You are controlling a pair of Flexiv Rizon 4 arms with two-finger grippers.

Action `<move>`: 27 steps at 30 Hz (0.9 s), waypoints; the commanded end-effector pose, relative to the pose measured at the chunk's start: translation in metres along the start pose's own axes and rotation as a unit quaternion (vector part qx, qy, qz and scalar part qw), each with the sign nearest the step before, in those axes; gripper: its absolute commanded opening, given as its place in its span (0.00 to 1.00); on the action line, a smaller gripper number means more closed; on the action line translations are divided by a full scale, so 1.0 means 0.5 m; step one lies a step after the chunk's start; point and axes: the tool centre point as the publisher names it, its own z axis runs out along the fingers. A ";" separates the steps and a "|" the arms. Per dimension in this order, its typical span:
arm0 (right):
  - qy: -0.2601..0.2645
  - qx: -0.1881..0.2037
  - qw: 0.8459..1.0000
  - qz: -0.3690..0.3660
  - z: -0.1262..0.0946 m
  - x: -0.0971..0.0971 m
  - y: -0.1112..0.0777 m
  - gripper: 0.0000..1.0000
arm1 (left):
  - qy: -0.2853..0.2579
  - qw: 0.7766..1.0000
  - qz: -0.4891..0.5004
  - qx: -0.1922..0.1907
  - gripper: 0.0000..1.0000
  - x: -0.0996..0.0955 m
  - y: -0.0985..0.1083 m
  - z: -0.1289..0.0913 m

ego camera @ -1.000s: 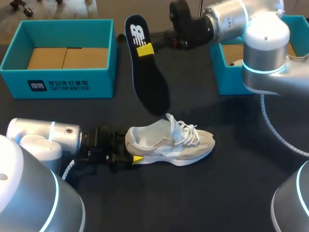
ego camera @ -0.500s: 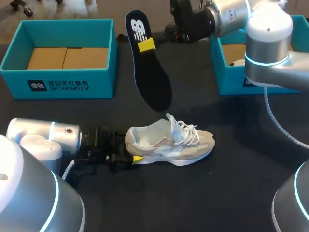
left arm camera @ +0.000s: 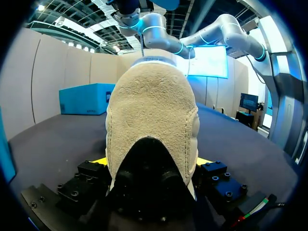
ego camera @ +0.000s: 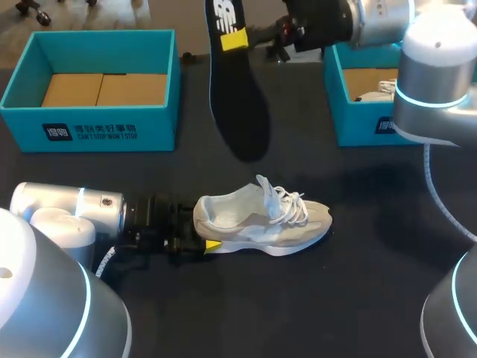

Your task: Take the shoe out of the shoebox, open the shoe tongue, remove and reinsert the insole, then place the shoe into the shoebox

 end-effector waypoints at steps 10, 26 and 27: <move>-0.083 -0.001 0.997 -0.003 -0.045 0.099 0.015 0.00 | 0.000 1.000 0.000 -0.001 0.00 0.001 -0.001 0.001; -0.101 0.005 0.995 0.008 -0.031 0.184 -0.022 0.00 | 0.000 1.000 0.000 -0.001 0.00 0.001 -0.001 0.001; -0.100 0.007 0.995 0.011 -0.028 0.190 -0.029 0.00 | 0.000 1.000 0.000 -0.001 0.00 0.001 -0.001 0.001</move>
